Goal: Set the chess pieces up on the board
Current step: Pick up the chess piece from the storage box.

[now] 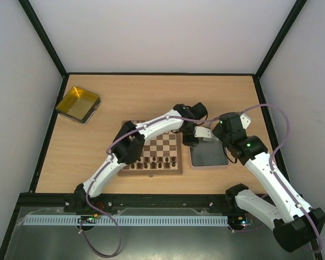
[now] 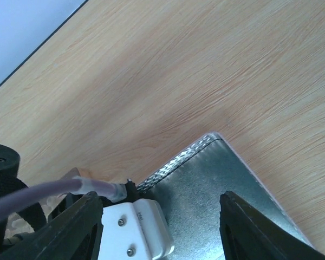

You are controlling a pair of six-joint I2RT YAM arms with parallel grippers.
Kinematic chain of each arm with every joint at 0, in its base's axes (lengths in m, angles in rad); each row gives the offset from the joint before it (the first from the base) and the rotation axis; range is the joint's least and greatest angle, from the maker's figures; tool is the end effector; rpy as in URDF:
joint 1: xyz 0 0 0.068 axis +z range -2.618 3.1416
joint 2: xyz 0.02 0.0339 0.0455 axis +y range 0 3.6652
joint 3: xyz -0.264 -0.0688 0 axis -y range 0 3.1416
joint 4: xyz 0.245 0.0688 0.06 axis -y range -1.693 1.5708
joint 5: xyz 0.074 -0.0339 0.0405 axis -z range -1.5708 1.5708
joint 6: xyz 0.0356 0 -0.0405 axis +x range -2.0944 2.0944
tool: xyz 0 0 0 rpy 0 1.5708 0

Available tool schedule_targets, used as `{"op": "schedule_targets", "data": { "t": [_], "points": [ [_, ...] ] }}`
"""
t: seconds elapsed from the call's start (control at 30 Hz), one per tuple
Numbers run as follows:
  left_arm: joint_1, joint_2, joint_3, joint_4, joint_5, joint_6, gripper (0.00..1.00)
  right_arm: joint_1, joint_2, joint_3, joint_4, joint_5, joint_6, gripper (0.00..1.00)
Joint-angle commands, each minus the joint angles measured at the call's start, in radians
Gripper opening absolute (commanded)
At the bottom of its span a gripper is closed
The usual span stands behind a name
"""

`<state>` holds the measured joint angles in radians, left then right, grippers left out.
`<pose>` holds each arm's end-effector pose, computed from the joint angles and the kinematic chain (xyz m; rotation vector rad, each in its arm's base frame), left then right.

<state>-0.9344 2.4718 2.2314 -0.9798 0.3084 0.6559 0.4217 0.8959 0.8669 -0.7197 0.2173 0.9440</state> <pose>0.2981 -0.4216 0.1760 2.0501 1.9027 -0.4991 0.1686 0.0672 0.2985 0.7108 2.2292 0.4450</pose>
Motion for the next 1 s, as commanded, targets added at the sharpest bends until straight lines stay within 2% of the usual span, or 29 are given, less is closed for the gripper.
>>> {"op": "schedule_targets", "data": {
  "t": [0.0,0.53,0.97],
  "points": [
    [-0.028,0.037,0.026,-0.014,-0.094,0.044,0.38,-0.023,0.005,-0.034,0.034,-0.034,-0.014,0.58],
    [-0.037,0.035,0.054,0.026,-0.232,0.071,0.34,-0.061,0.021,-0.08,0.068,-0.116,-0.039,0.58],
    [-0.045,0.035,0.068,-0.094,-0.33,0.114,0.33,-0.07,0.034,-0.09,0.081,-0.157,-0.051,0.58]
  ]
}}
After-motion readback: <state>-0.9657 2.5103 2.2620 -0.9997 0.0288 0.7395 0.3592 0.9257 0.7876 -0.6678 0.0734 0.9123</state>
